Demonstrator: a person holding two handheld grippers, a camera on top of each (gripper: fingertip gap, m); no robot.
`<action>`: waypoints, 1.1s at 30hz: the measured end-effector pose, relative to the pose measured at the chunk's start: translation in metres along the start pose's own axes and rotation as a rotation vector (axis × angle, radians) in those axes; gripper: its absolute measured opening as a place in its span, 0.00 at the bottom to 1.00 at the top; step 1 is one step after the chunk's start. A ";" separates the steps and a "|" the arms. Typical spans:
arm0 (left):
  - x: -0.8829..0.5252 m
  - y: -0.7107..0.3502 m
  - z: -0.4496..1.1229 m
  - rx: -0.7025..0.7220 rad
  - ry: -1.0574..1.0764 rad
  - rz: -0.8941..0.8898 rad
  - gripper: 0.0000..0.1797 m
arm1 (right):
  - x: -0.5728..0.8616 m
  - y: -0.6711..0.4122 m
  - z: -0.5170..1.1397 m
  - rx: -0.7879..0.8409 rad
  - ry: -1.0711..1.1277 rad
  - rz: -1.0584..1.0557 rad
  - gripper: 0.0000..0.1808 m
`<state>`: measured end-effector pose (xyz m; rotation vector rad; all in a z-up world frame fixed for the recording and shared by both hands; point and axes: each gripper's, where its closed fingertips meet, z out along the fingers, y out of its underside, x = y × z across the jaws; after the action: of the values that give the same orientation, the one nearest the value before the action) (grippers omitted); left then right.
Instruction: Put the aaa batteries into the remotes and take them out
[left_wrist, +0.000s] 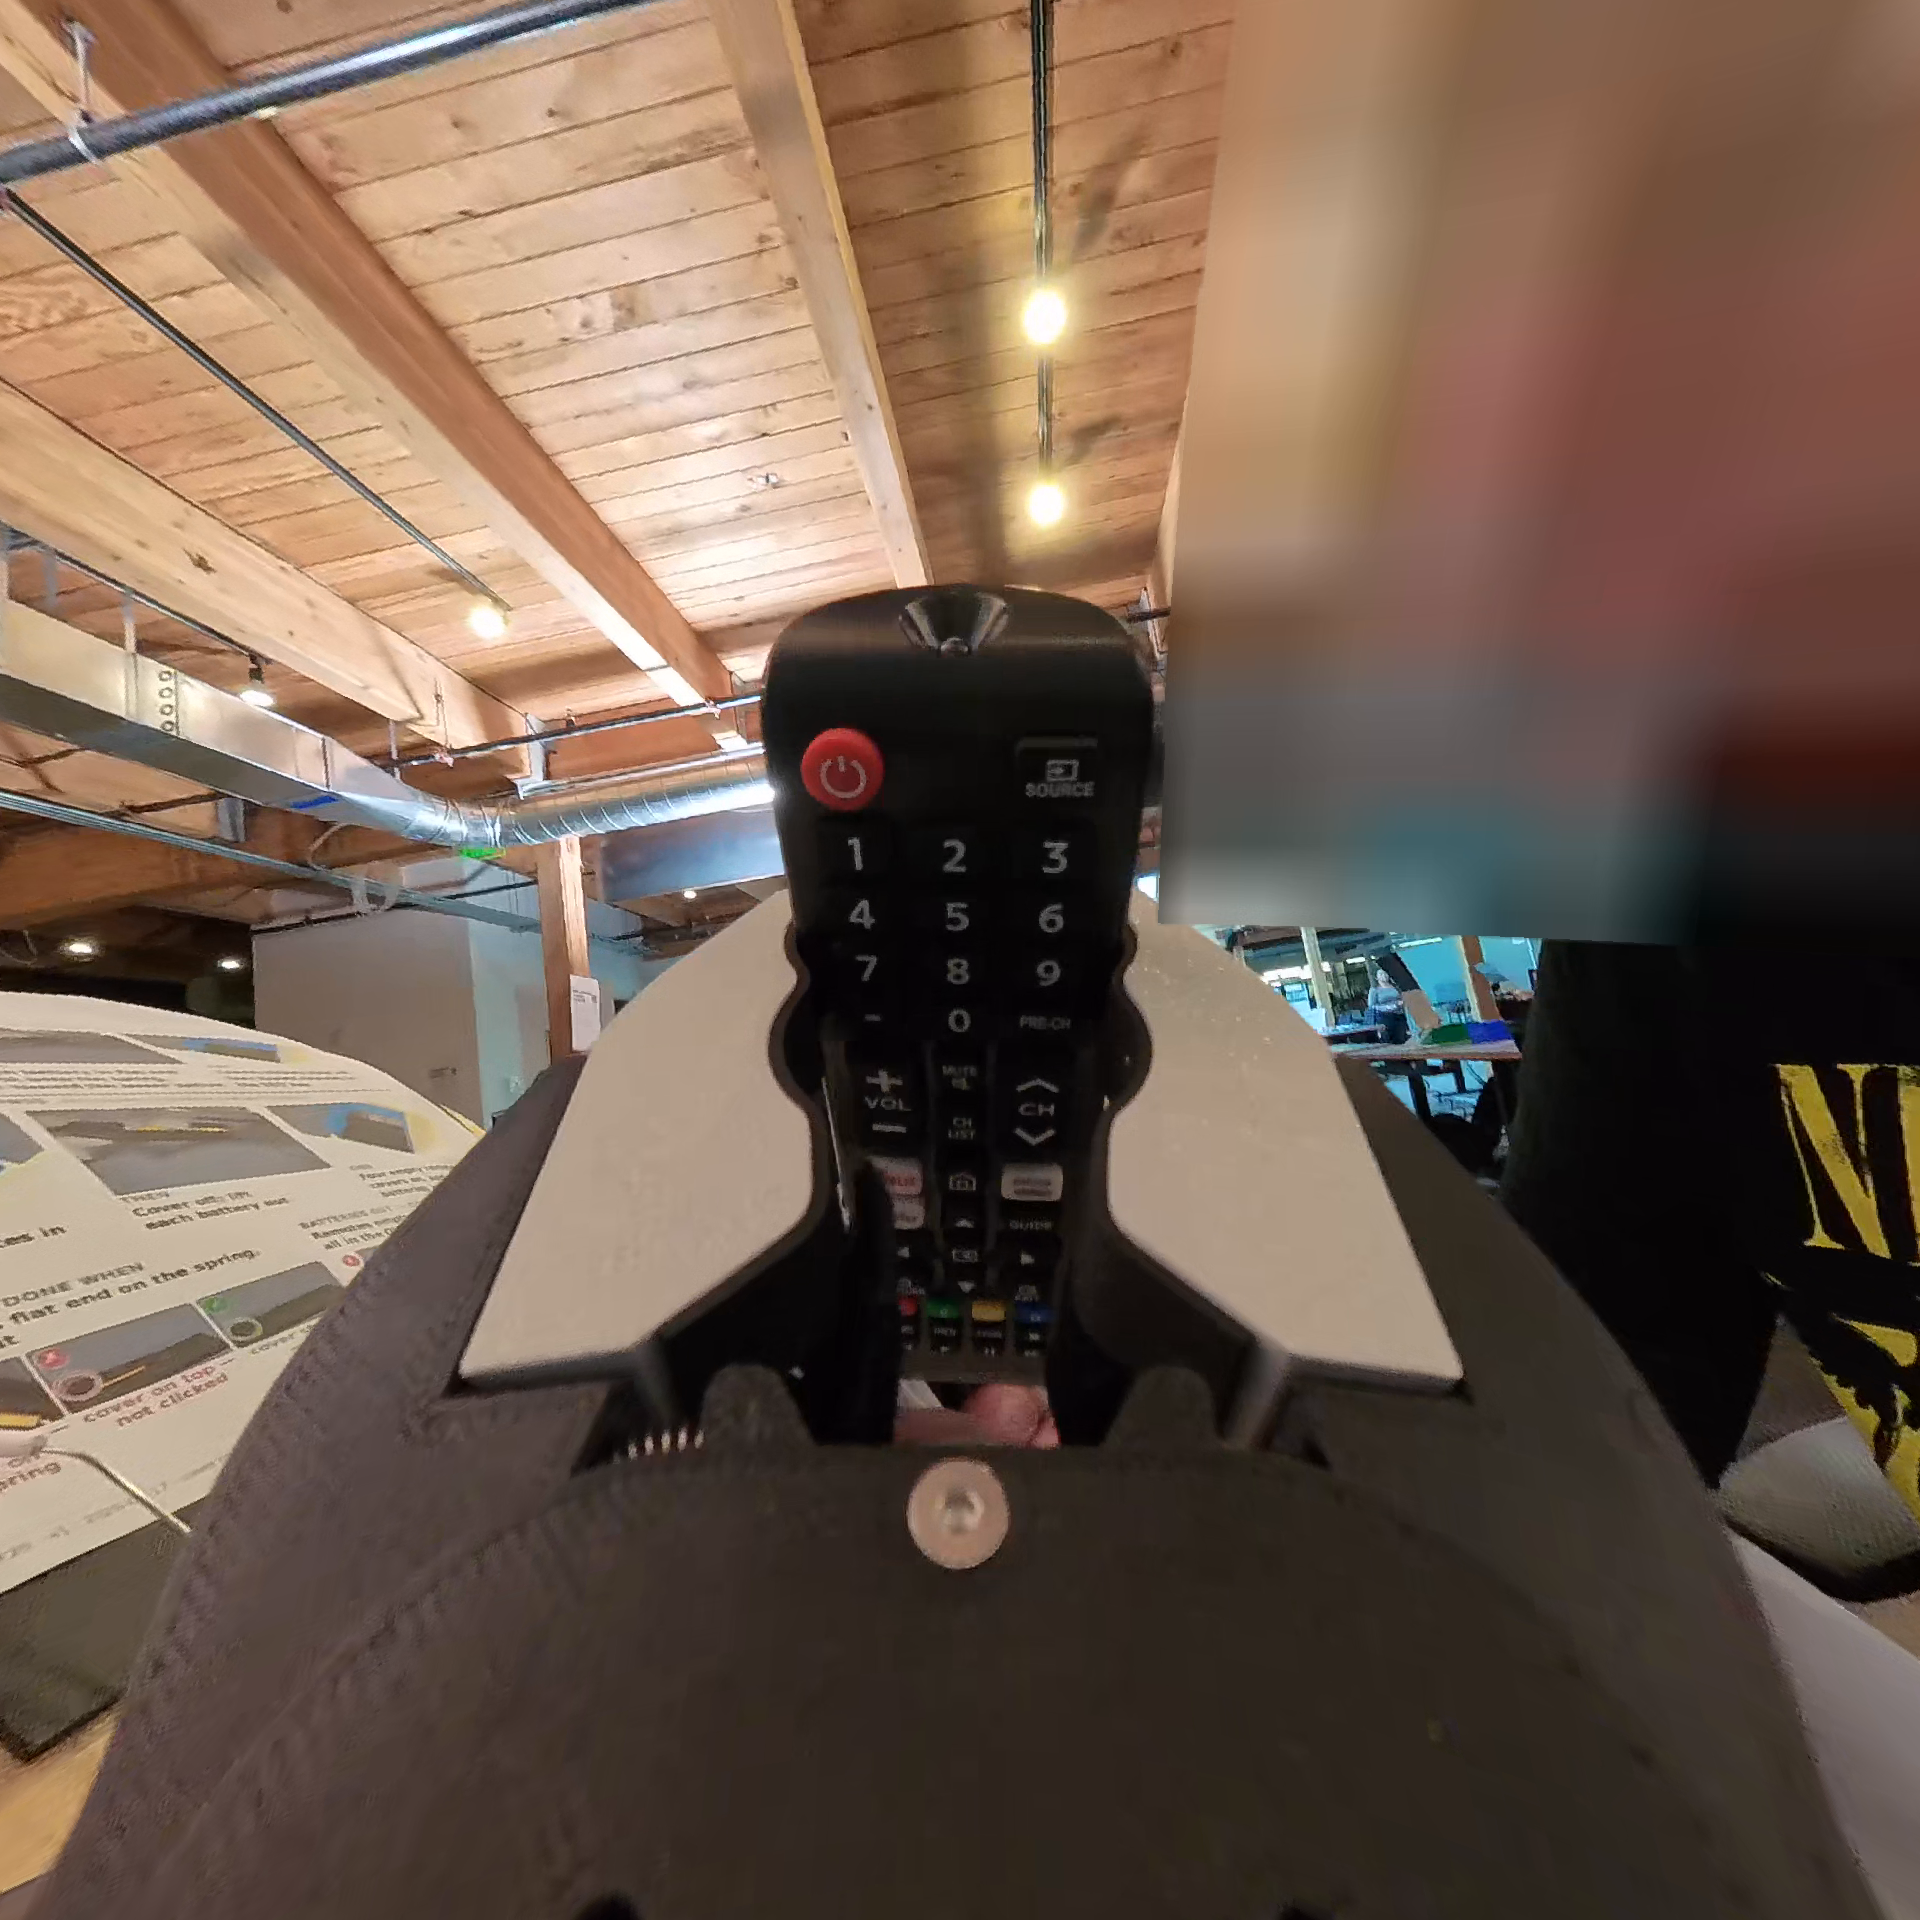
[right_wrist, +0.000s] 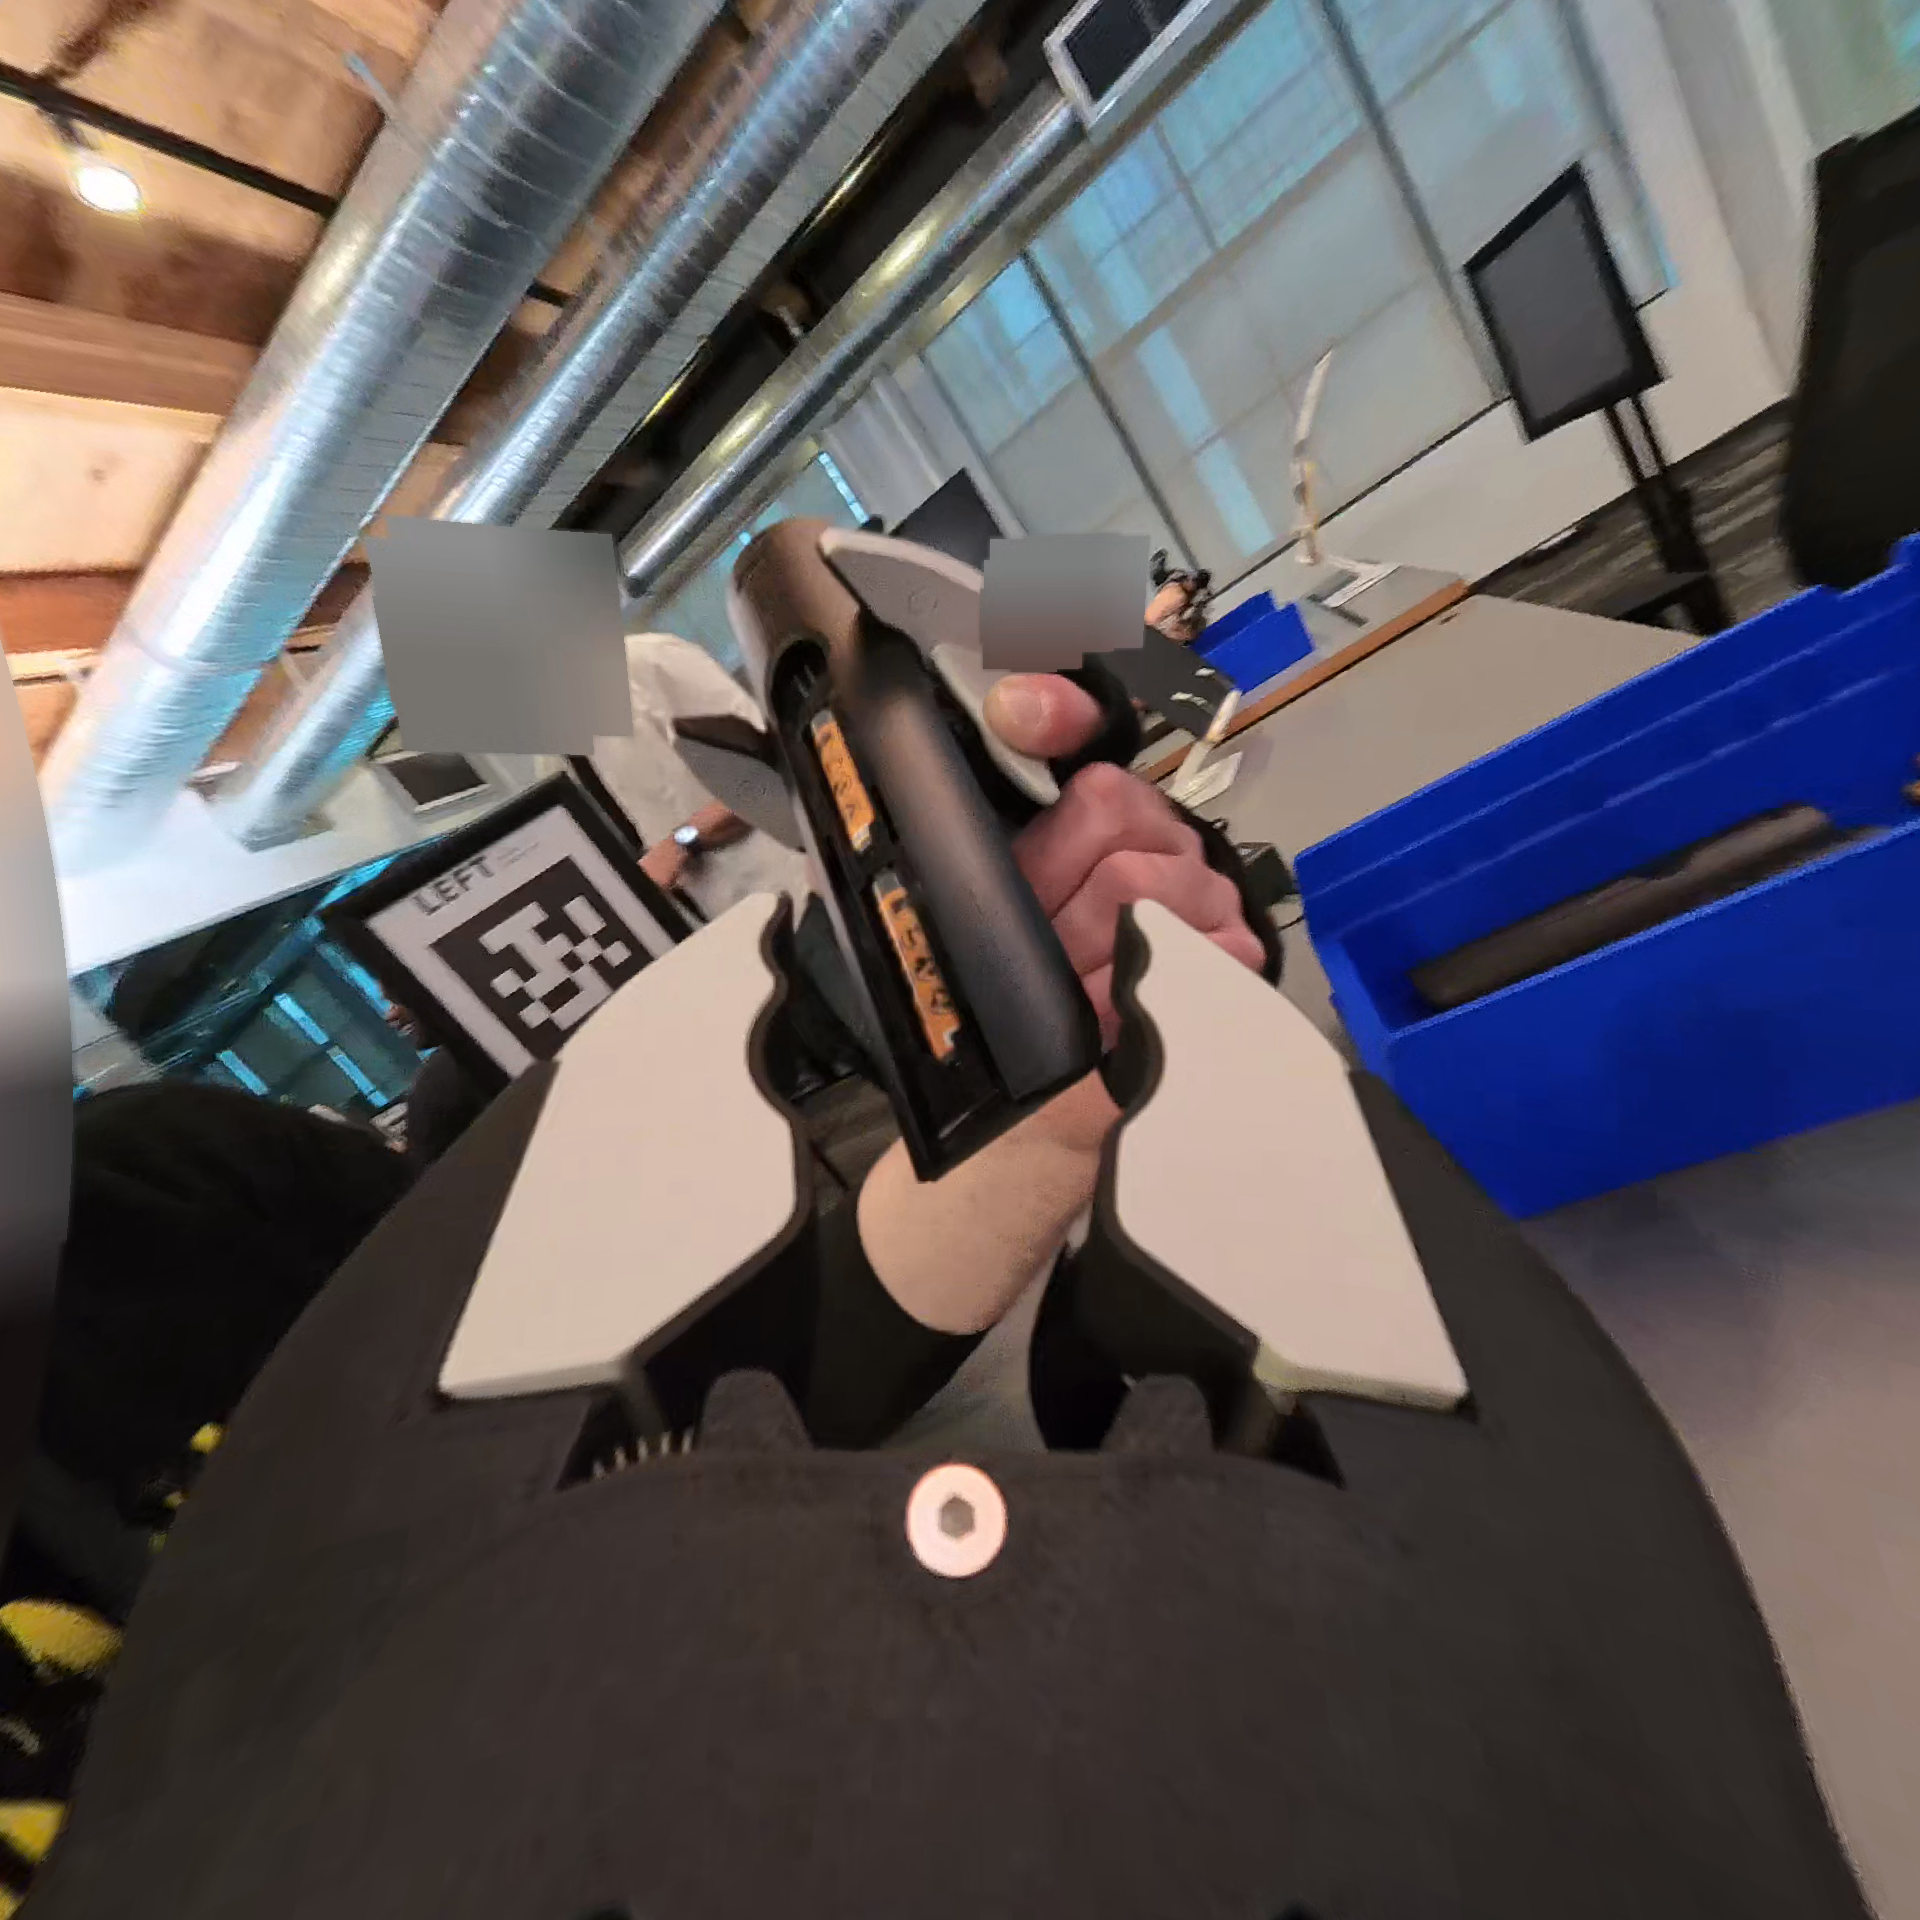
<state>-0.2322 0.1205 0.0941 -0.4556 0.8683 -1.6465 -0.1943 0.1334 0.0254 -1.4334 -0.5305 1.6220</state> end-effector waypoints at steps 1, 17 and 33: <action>0.000 -0.002 -0.001 0.007 -0.004 0.000 0.28 | 0.001 -0.005 -0.005 0.017 0.016 -0.003 0.33; 0.048 0.028 -0.046 -0.019 -0.104 -0.133 0.29 | -0.012 0.135 -0.172 -0.791 0.632 -0.371 0.30; 0.052 0.055 -0.044 -0.017 -0.082 -0.217 0.28 | 0.018 0.228 -0.207 -1.096 0.609 -0.343 0.11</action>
<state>-0.2400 0.0801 0.0166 -0.6435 0.7944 -1.8049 -0.0731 -0.0181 -0.2151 -2.3091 -1.3012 0.4890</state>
